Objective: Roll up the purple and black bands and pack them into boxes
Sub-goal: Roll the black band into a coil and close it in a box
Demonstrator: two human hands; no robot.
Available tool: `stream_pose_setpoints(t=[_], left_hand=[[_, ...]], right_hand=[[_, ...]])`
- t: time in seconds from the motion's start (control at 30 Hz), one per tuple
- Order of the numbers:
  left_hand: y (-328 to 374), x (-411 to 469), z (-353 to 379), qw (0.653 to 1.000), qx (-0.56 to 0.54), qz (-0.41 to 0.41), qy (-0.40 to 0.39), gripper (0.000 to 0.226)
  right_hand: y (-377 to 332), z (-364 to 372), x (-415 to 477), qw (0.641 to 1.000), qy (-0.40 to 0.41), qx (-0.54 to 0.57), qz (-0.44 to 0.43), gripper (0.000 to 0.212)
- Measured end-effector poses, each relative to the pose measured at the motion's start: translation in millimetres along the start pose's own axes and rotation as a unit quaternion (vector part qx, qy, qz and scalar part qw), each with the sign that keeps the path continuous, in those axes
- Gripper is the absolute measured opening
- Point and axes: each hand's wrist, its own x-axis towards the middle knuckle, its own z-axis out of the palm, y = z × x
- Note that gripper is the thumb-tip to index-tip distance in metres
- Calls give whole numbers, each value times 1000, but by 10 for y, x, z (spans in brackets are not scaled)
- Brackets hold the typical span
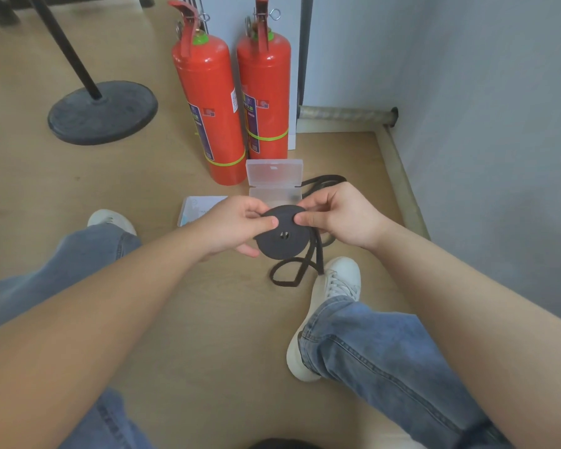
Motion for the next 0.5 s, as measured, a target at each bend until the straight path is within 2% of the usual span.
stream_pose_setpoints(t=[0.07, 0.17, 0.5], left_hand=[[19, -5, -26, 997, 77, 17, -10, 17], [33, -11, -37, 988, 145, 49, -5, 6], [-4, -2, -14, 999, -13, 47, 25, 7]], right_hand=[[-1, 25, -3, 1000, -20, -20, -10, 14], [-43, 67, -12, 997, -60, -48, -20, 15], [32, -59, -27, 995, -60, 67, 40, 20]])
